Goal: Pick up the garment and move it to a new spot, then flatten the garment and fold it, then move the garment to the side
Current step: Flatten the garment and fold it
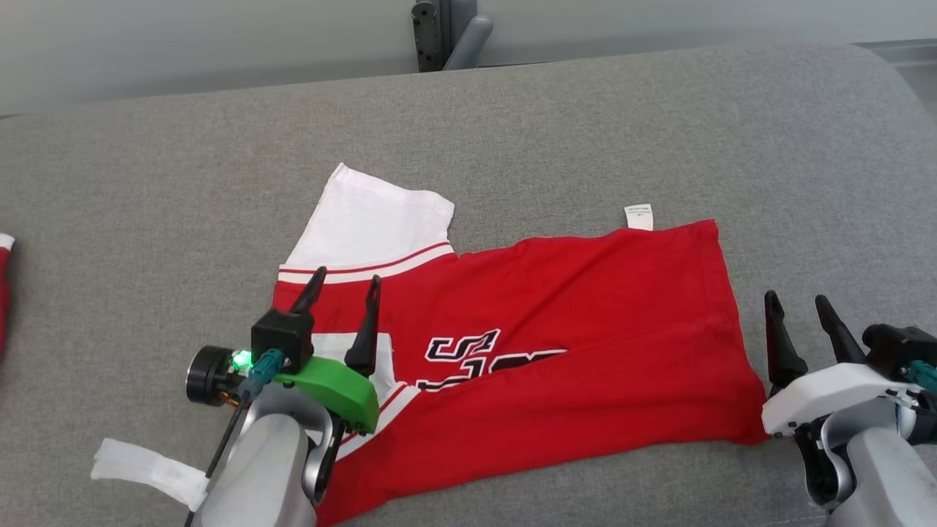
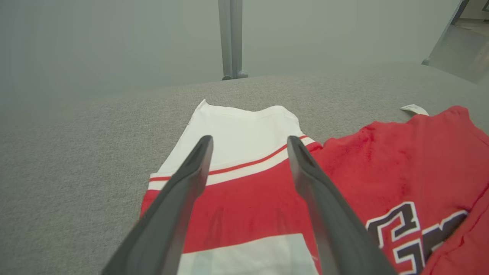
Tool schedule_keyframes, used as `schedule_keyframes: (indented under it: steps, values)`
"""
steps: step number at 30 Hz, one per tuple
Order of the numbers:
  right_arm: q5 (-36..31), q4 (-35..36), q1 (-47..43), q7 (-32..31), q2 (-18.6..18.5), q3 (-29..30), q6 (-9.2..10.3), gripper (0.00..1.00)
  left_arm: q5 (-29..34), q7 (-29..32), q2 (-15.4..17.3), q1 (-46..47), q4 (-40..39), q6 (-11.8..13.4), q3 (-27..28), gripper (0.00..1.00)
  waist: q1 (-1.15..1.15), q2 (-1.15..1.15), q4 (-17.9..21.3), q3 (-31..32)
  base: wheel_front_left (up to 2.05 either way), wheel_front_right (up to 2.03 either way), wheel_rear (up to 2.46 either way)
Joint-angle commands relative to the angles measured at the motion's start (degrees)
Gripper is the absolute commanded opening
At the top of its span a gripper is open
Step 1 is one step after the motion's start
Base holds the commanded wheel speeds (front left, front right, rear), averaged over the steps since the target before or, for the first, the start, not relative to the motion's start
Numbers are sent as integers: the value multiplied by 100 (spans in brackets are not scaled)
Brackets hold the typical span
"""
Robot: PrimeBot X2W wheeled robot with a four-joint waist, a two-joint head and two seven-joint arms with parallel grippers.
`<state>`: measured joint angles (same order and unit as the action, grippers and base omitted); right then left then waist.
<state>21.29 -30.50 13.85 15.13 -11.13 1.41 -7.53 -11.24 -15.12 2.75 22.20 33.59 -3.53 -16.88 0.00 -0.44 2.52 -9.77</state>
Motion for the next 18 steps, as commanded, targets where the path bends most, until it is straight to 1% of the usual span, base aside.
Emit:
schedule_keyframes:
  steps: [1, 8, 15, 18]
  values:
    - [-21, 27, 126, 1, -15, 6, 8, 100, 30, -2, 28, 116, 22, 19, 27, 100, 0, 44, 10, -68, 0, 0, 0]
    - [3, -205, 856, 2, -186, -303, 9, 100, 182, -2, 26, 693, 224, -39, 157, 100, 0, 44, -82, -474, 0, 0, 0]
    - [158, -976, 1636, 2, -320, -800, 9, 100, 174, -2, 26, 1125, 247, -44, 91, 100, 0, 44, -227, -824, 0, 0, 0]
    - [298, -1259, 1911, 2, -333, -879, 9, 100, 153, -2, 26, 1198, 248, -11, 67, 100, 0, 44, -257, -923, 0, 0, 0]
